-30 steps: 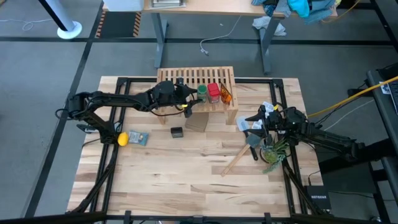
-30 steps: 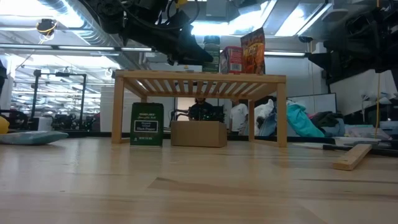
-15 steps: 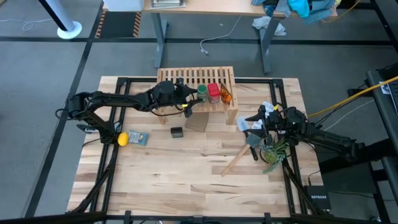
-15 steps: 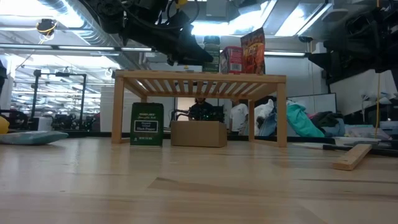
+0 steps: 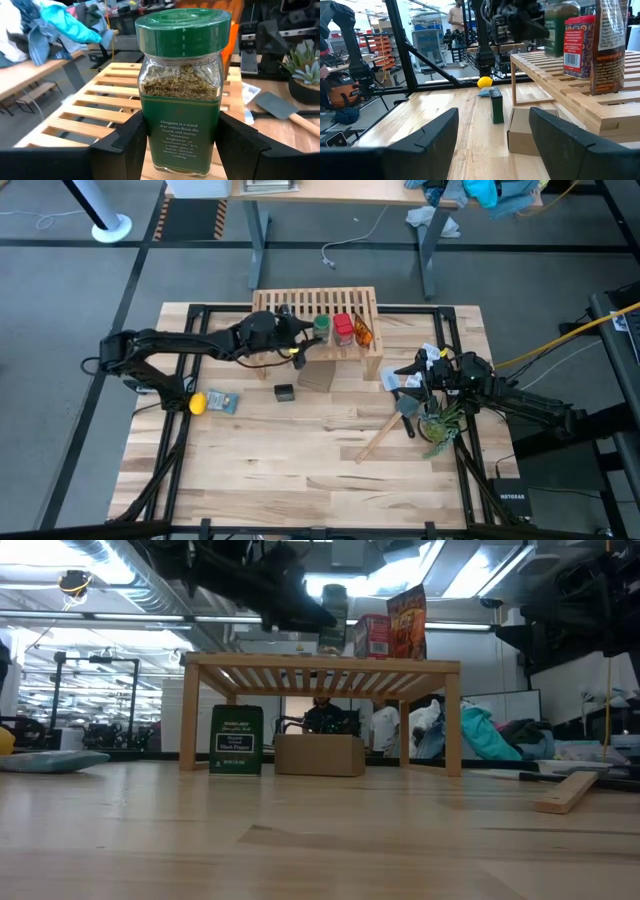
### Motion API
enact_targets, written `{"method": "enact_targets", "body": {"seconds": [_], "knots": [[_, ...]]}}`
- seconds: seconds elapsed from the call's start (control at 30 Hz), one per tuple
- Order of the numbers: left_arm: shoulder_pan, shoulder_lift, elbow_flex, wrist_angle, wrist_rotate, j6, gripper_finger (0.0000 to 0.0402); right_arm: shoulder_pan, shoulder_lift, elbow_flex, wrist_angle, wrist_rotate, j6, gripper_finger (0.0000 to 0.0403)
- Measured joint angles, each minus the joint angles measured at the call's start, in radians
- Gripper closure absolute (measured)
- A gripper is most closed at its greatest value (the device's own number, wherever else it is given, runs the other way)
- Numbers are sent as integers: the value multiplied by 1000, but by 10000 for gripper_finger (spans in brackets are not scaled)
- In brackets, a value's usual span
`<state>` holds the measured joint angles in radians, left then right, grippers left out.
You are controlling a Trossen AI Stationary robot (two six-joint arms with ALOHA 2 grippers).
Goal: Shelf spices
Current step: Remove the green seasoning bottle from the shelf
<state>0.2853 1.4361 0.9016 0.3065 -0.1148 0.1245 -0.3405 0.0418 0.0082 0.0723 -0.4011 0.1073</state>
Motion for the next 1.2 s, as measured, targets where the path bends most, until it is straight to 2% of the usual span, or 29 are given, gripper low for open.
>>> {"method": "enact_targets", "body": {"seconds": [0.3,0.7,0.97,1.2], "knots": [[-112,-119,0,-129,-172,16,215,0,0,0,0,0,0,152],[-406,-303,0,-467,-610,-156,216,0,0,0,0,0,0,152],[-654,-337,1,-733,-936,-430,216,0,0,0,0,0,0,152],[-843,-338,-92,-866,-1130,-772,216,0,0,0,0,0,0,152]]}}
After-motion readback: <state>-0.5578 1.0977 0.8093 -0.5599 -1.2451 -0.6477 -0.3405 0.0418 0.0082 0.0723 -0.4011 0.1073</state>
